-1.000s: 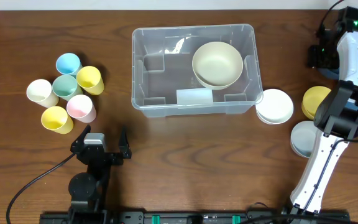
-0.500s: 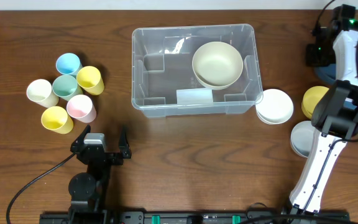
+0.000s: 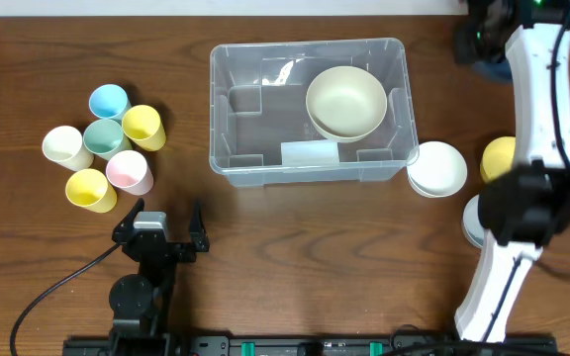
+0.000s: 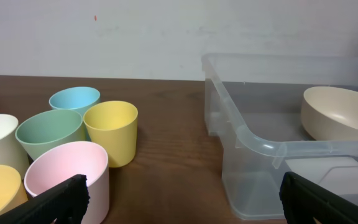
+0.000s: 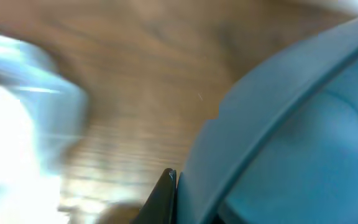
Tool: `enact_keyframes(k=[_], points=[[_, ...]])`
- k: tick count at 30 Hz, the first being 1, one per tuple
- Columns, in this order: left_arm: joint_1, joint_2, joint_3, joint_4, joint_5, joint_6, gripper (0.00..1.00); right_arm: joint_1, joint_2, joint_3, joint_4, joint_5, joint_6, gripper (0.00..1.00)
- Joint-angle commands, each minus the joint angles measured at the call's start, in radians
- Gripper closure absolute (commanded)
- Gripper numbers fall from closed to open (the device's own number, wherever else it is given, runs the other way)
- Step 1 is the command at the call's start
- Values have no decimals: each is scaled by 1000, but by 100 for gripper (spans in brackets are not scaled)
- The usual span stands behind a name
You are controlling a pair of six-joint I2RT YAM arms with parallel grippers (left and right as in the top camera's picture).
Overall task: Pack container
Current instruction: 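Carry the teal bowl over the bin and lower it onto the cream bowl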
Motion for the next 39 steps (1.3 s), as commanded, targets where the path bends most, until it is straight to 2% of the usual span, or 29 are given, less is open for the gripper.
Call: enact_keyframes(k=[1, 7, 15, 30, 39], points=[[4, -6, -17, -36, 0, -12, 2, 90, -140, 13, -12, -10, 16, 99], [4, -6, -17, -36, -1, -12, 2, 296, -193, 13, -37, -5, 16, 99], [4, -6, -17, -36, 0, -12, 2, 476, -84, 11, -117, 36, 35, 99], [4, -6, -17, -36, 0, -12, 2, 494, 154, 11, -126, 43, 38, 99], [4, -6, -17, -36, 0, -12, 2, 495, 213, 11, -127, 43, 47, 99]])
